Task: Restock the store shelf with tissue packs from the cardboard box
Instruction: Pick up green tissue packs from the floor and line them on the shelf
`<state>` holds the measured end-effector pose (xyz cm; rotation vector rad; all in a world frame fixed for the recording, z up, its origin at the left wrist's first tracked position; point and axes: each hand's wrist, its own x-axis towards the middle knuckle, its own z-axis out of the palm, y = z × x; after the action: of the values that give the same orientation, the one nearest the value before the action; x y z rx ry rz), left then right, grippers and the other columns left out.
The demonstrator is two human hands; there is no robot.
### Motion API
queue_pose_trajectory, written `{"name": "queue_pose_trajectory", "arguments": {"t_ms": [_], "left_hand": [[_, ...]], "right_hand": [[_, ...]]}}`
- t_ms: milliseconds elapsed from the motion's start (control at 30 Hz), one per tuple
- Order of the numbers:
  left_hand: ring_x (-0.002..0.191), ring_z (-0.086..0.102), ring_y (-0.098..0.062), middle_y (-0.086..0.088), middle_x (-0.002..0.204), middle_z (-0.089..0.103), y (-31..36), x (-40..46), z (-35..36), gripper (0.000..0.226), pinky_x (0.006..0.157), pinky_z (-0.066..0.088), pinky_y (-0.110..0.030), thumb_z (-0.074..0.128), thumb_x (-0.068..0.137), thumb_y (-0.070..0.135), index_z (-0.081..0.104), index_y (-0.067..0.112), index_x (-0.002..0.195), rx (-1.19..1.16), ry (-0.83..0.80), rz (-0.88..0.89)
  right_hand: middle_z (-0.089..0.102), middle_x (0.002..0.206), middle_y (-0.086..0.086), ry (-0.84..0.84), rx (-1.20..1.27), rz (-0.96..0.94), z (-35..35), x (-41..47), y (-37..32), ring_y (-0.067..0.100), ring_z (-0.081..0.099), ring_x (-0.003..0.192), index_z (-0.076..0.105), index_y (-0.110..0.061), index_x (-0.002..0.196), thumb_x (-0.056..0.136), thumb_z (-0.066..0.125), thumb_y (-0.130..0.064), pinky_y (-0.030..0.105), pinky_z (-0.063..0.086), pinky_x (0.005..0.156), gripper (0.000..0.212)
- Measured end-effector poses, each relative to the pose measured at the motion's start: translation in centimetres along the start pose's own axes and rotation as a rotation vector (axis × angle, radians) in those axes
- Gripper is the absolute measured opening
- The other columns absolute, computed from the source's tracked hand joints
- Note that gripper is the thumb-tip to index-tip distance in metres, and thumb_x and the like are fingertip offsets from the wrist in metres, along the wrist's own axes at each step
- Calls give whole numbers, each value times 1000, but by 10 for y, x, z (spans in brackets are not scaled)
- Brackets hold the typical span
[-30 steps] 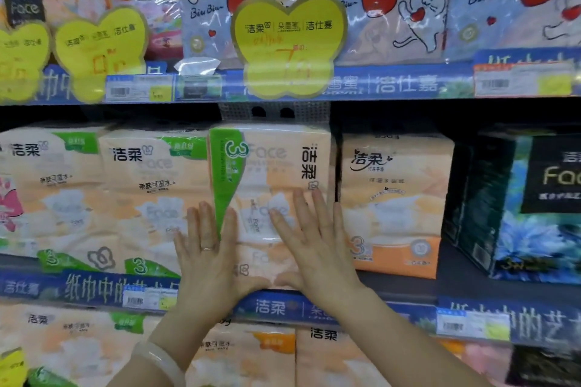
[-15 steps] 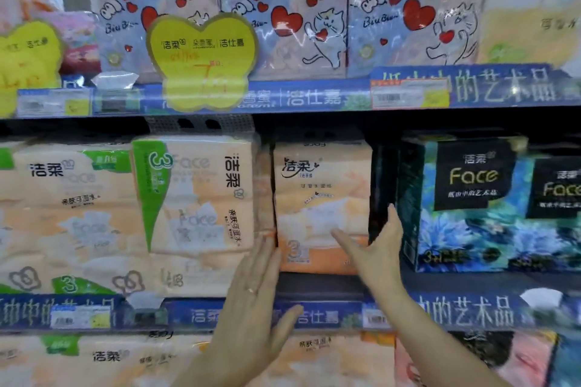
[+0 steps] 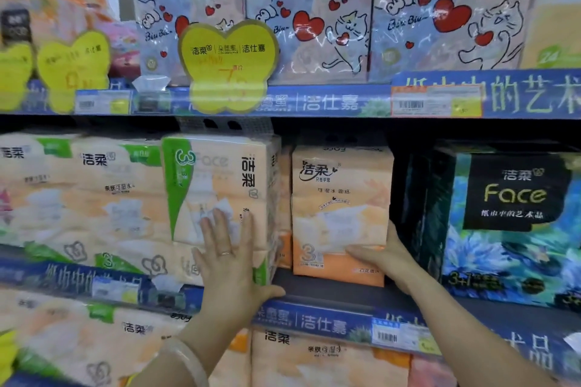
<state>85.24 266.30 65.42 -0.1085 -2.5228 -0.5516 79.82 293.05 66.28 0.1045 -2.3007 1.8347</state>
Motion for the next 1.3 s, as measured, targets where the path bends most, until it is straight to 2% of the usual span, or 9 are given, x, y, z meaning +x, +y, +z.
{"name": "queue_pose_trajectory", "arguments": {"t_ms": [133, 200, 267, 433, 667, 800, 933, 1067, 1300], "left_hand": [[125, -53, -25, 1, 131, -61, 11, 10, -4, 142, 108, -12, -63, 68, 51, 75, -55, 47, 115, 4, -4, 28], [130, -48, -30, -4, 140, -54, 15, 14, 1, 137, 102, -9, -65, 53, 46, 88, -45, 40, 131, 27, 53, 52], [135, -40, -33, -11, 148, -43, 15, 18, 9, 136, 95, 0, -69, 38, 43, 92, -27, 29, 145, 39, 82, 73], [134, -42, -31, -9, 146, -45, 12, 20, 18, 155, 96, 2, -73, 69, 34, 81, -28, 30, 145, 25, 110, 89], [134, -42, -31, -8, 147, -44, 11, 17, 15, 134, 94, 10, -79, 28, 42, 97, -26, 30, 145, 10, 100, 95], [132, -45, -27, -3, 144, -49, 10, 15, 12, 131, 99, 8, -77, 30, 42, 93, -32, 35, 141, 15, 134, 97], [140, -32, -32, -12, 152, -35, 13, 16, 13, 145, 97, 12, -74, 57, 39, 86, -19, 27, 148, 98, 163, 196], [141, -27, -38, -19, 154, -28, 11, 20, 18, 162, 93, 13, -74, 75, 24, 78, -11, 24, 151, 183, 151, 247], [139, -30, -39, -18, 152, -33, 7, 23, 25, 160, 91, 5, -75, 70, 27, 80, -14, 22, 150, 184, 162, 266]], "right_hand": [[59, 113, -8, 4, 40, -36, -4, 2, -4, 2, 58, 91, 21, -27, 147, 62, 86, -12, 20, 48, 75, 107], [59, 101, -15, -7, 39, -46, -6, 1, -6, -4, 57, 83, 22, -25, 146, 66, 83, -7, 13, 47, 63, 103], [60, 107, -13, 0, 23, -60, -6, 0, -3, -6, 55, 85, 25, -24, 145, 67, 83, -7, 13, 46, 61, 99], [57, 121, -7, 50, -47, -93, -7, -8, 4, 11, 56, 103, 36, -21, 142, 72, 81, -15, 20, 45, 82, 83], [58, 127, -2, 60, -121, -154, -9, -16, 7, 16, 54, 117, 43, -22, 137, 72, 80, -20, 39, 46, 100, 75], [56, 126, -3, 23, -169, -191, -17, -17, 5, 15, 54, 115, 37, -28, 138, 74, 79, -19, 27, 47, 89, 77], [47, 130, -6, -140, -168, -66, -25, -4, -8, 16, 48, 120, 13, -35, 145, 56, 89, -29, 35, 46, 98, 117], [52, 118, -17, -239, -102, 37, -17, 5, -1, 7, 53, 110, 7, -33, 147, 32, 90, -37, 35, 44, 103, 142], [58, 113, -13, -169, -123, 10, -19, 10, 3, 9, 56, 105, 25, -21, 145, 56, 90, -17, 29, 44, 93, 110]]}}
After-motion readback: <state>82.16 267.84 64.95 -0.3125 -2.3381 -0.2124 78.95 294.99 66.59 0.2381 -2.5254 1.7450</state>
